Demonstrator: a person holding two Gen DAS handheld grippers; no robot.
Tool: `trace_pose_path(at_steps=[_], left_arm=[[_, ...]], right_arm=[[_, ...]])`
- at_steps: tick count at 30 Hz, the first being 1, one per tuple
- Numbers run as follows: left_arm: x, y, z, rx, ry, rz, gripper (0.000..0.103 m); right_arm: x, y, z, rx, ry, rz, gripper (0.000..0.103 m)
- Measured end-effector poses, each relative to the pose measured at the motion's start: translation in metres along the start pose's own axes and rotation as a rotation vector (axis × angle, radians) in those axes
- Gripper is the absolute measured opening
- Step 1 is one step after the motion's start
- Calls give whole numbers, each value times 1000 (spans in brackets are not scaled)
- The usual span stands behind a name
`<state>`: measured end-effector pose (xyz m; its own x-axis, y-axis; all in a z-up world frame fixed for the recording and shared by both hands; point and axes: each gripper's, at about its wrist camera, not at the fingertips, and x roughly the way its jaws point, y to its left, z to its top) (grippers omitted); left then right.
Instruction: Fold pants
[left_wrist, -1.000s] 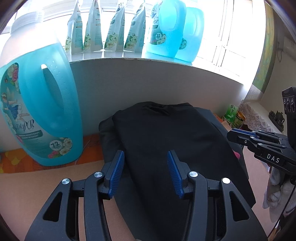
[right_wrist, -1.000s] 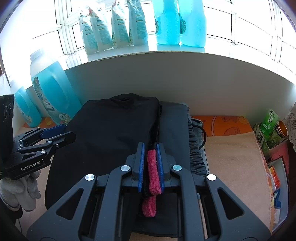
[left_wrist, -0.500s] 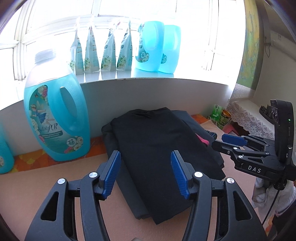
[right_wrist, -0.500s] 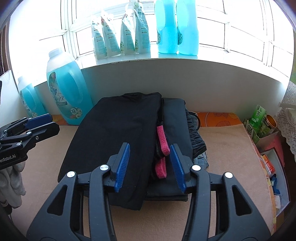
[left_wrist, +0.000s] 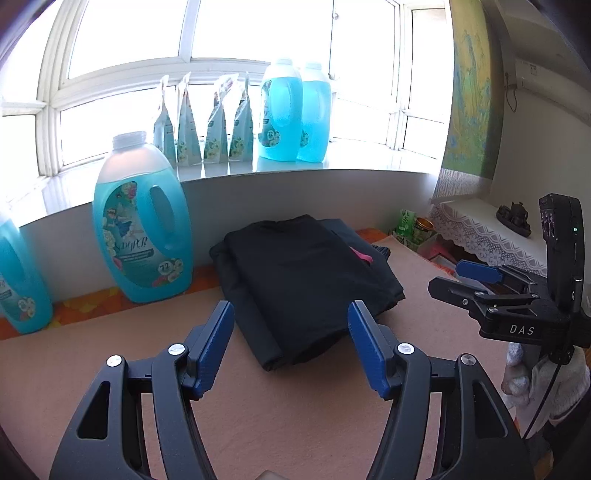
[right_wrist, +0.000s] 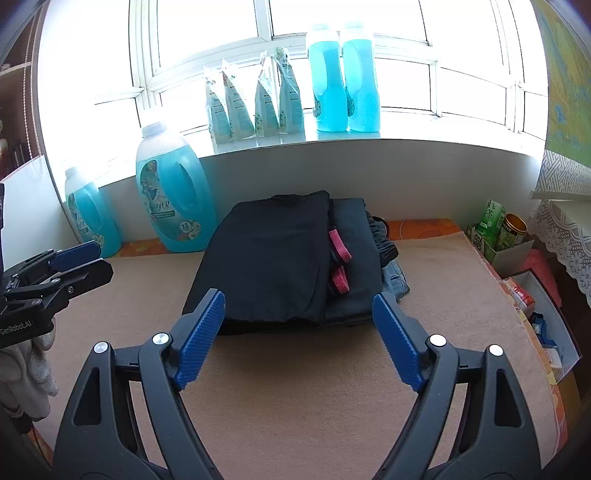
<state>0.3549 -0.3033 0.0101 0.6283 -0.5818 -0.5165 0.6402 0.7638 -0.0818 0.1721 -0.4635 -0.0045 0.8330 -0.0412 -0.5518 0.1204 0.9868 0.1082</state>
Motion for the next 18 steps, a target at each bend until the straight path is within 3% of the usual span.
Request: trace_pose_path(at_steps=[6,9,18], left_arm=[[-41,-6,-19,12,-15,-31,64],[-61,-7,-31,0,-25,-51,72],[-112,-13,-80,-16,-34,-60,72]], right_arm=[[-40,26,-18,-48,-20,-71,95],[-62,36,-29,-38,-35,-79,97],[-109,69,-68,-26,-77,-110,101]])
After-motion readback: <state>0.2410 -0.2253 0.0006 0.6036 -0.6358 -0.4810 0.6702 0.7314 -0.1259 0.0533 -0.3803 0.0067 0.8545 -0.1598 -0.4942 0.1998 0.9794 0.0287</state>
